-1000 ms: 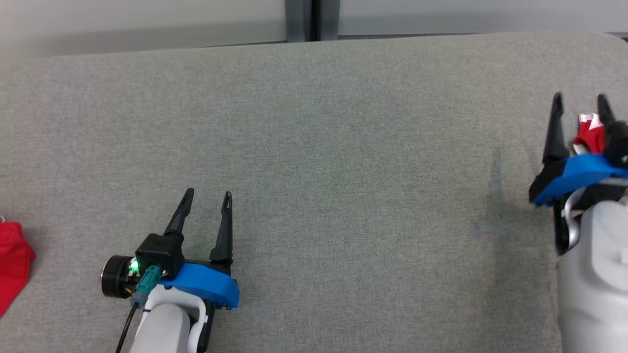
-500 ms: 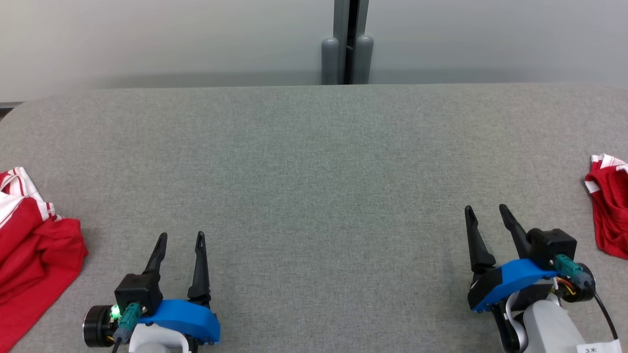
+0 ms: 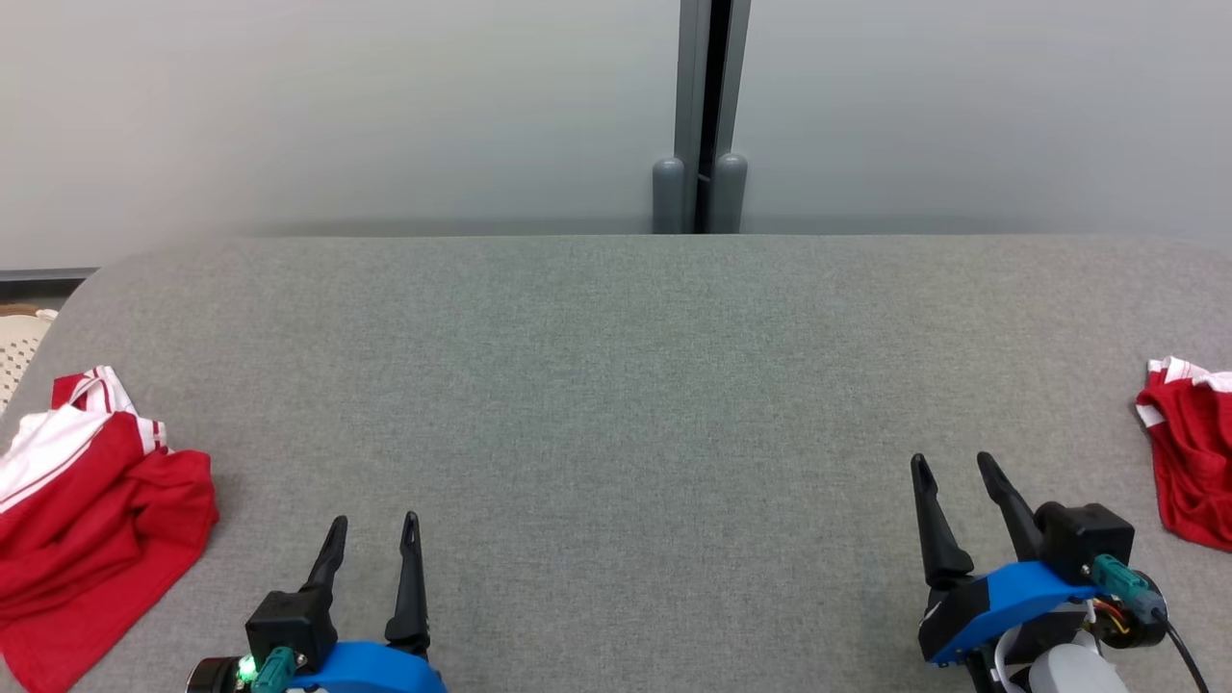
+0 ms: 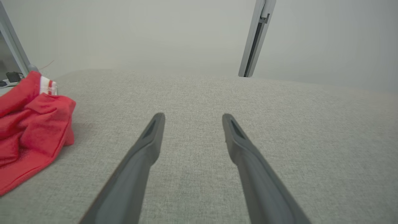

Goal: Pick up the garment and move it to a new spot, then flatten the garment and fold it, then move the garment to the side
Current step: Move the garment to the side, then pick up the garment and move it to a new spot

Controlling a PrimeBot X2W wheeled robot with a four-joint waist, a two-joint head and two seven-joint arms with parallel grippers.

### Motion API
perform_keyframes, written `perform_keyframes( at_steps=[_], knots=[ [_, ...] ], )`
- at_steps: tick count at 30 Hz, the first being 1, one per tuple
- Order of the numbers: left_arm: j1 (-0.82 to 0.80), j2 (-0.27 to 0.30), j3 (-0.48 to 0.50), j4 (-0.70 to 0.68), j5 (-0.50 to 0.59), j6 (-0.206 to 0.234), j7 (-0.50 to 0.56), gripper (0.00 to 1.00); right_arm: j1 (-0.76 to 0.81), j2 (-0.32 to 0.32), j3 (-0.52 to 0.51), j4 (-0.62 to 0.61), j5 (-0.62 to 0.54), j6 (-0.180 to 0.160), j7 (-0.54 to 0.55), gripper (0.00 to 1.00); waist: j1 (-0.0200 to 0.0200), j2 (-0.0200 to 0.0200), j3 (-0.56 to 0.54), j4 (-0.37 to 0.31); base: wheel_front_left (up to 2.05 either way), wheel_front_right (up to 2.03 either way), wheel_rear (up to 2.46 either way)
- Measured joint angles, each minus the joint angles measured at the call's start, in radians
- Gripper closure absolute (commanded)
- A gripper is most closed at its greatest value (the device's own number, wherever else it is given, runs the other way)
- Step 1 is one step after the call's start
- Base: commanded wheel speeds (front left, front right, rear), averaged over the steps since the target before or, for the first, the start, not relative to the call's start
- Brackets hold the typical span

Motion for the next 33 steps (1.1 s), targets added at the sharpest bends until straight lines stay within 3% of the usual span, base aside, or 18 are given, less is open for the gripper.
perform_keyframes(
  at_steps=[18, 33],
  knots=[
    [0.040, 0.000, 0.007, -0.005, 0.014, 0.003, 0.000, 0.00, 0.069, 0.000, 0.045, -0.015, 0.002, 0.000, 0.000, 0.00, -0.0001, 0.0000, -0.030, 0.054, 0.00, 0.00, 0.00],
    [0.013, 0.000, 0.059, 0.009, -0.043, 0.030, 0.000, 0.00, 0.047, 0.000, 0.093, 0.003, -0.003, 0.000, 0.000, 0.00, 0.0001, 0.0000, 0.021, 0.312, 0.00, 0.00, 0.00]
  ],
)
